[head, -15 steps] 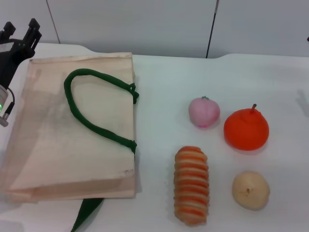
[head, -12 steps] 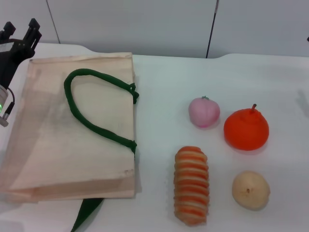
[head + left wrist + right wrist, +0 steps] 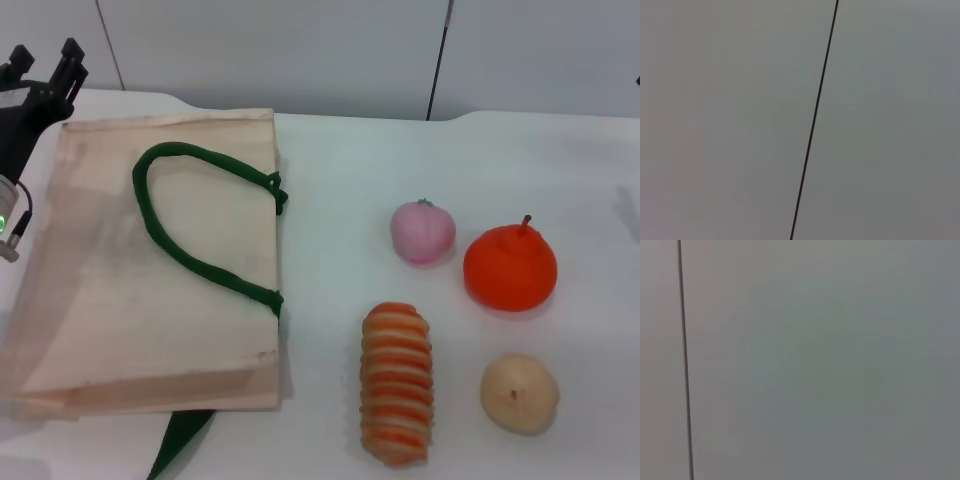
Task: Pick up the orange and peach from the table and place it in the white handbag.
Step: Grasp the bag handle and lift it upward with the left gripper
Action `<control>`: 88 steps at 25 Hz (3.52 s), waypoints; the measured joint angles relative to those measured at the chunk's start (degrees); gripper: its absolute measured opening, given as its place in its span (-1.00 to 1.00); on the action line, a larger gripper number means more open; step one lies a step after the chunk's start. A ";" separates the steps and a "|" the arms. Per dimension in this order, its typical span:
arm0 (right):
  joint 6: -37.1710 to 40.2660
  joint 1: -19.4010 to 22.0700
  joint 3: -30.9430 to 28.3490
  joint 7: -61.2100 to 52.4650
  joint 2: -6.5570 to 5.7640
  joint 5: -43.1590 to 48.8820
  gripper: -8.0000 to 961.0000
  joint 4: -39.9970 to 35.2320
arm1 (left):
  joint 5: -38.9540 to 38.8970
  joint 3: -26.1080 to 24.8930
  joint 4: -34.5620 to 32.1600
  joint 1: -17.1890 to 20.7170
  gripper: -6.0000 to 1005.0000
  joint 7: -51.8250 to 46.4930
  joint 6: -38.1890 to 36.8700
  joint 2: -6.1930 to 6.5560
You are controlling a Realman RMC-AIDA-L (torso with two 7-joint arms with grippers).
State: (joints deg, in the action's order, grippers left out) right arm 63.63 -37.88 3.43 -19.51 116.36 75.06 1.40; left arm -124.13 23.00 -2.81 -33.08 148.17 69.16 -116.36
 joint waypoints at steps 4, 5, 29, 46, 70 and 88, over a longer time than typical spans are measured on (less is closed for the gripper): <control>-0.99 0.00 0.00 0.00 0.00 0.00 0.82 -0.09 | 2.65 0.49 0.07 -0.36 0.39 -5.28 0.37 0.11; -1.25 0.00 0.00 0.00 -0.02 0.00 0.82 -0.13 | 3.92 0.78 -0.41 -0.48 0.39 -7.39 0.41 0.18; -1.54 -1.07 0.09 -0.17 -0.26 0.02 0.81 -0.90 | 60.17 1.78 -34.57 -2.76 0.38 -87.01 -3.77 0.16; -3.62 -0.91 0.09 -0.42 -0.35 0.00 0.81 -2.20 | 90.01 4.41 -48.85 -7.58 0.38 -113.18 2.73 0.41; -3.68 -1.51 0.00 -0.53 -0.26 0.00 0.80 -2.04 | 97.16 4.68 -38.87 -12.66 0.38 -110.52 -7.75 0.19; -3.68 -1.58 0.00 -0.53 -0.26 0.00 0.79 -1.93 | 97.65 4.68 -34.28 -14.24 0.27 -108.05 -9.80 0.36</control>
State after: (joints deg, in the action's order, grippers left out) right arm 59.94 -39.47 3.43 -20.04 116.10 75.06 -0.52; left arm -26.48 27.68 -37.09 -47.33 40.12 59.36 -116.01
